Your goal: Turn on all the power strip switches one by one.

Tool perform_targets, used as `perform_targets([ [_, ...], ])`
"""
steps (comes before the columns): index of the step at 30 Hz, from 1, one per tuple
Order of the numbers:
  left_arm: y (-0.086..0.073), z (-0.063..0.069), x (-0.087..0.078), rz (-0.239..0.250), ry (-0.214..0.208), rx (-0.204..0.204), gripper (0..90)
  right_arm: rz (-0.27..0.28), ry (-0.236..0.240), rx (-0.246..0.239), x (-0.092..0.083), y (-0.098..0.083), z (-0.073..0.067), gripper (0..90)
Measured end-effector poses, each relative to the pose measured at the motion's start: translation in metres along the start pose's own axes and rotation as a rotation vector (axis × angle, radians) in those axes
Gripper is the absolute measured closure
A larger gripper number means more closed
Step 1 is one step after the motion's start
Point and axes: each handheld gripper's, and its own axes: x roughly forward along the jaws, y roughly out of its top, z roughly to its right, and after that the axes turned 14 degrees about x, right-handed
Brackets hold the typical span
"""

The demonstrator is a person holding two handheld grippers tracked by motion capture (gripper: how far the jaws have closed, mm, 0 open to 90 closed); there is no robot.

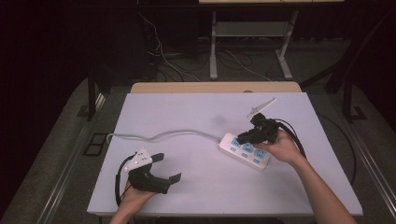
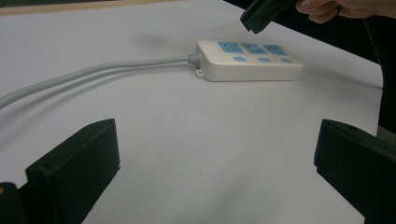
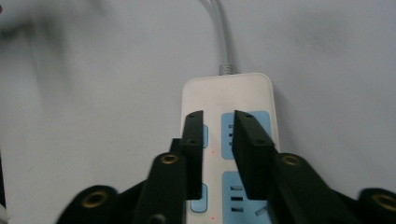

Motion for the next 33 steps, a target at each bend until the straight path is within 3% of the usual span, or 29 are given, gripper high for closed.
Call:
perform_targets([
  [7, 0.0, 0.001, 0.0, 0.002, -0.001, -0.002, 0.0, 0.082, -0.074, 0.045, -0.02, -0.016, -0.001, 40.0],
  [11, 0.0, 0.0, 0.001, 0.004, 0.0, -0.007, 0.0, 0.128, -0.091, 0.08, -0.032, -0.028, -0.003, 19.3],
  [15, 0.001, 0.001, 0.0, 0.006, -0.003, -0.008, 0.0, 0.157, -0.108, 0.124, -0.041, -0.043, -0.004, 9.4],
  [16, 0.001, 0.001, 0.0, 0.007, -0.003, -0.01, 0.0, 0.165, -0.107, 0.127, -0.043, -0.047, -0.004, 2.4],
  [26, 0.0, 0.0, 0.0, 0.007, 0.001, -0.015, 0.0, 0.278, -0.066, 0.191, -0.065, -0.095, -0.012, 0.4],
  [33, 0.0, 0.0, -0.001, 0.005, 0.005, -0.018, 0.0, 0.318, -0.049, 0.222, -0.067, -0.126, -0.017, 0.5],
])
